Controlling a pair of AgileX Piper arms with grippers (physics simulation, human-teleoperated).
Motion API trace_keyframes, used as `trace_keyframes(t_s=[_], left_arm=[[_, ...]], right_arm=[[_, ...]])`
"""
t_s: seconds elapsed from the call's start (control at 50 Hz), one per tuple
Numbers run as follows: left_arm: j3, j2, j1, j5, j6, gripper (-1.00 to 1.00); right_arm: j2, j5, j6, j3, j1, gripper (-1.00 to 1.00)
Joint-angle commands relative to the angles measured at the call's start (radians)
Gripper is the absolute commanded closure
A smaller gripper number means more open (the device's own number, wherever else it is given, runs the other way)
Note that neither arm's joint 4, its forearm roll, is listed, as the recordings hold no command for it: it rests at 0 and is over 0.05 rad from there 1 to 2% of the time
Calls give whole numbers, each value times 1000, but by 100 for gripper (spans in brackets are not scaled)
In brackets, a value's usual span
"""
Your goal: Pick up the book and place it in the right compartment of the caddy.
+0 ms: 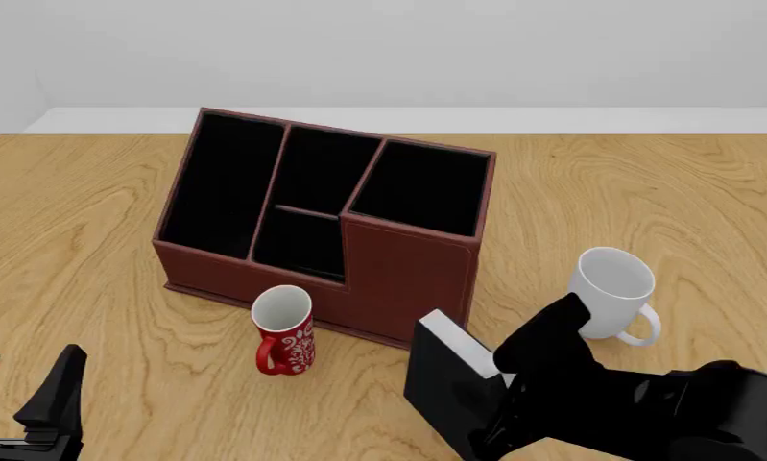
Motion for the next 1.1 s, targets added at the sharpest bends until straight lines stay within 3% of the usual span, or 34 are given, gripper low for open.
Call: trace_keyframes(t_s=[0.02,0.38,0.4,0.6,0.82,1.1], left_arm=[[0,0,0,0,0,-100],[0,0,0,0,0,-100],[0,0,0,0,0,-100],[0,0,0,0,0,-100],[0,0,0,0,0,-100],[0,0,0,0,0,-100]], right_arm=[[-92,138,7,-89,12,100],[-167,320,24,-283,15,100],[-174,330,40,-301,23,100],[-158,441,10,-452,13,100],[-137,535,42,-634,20,100],[-58,664,-26,-857,-14,100]])
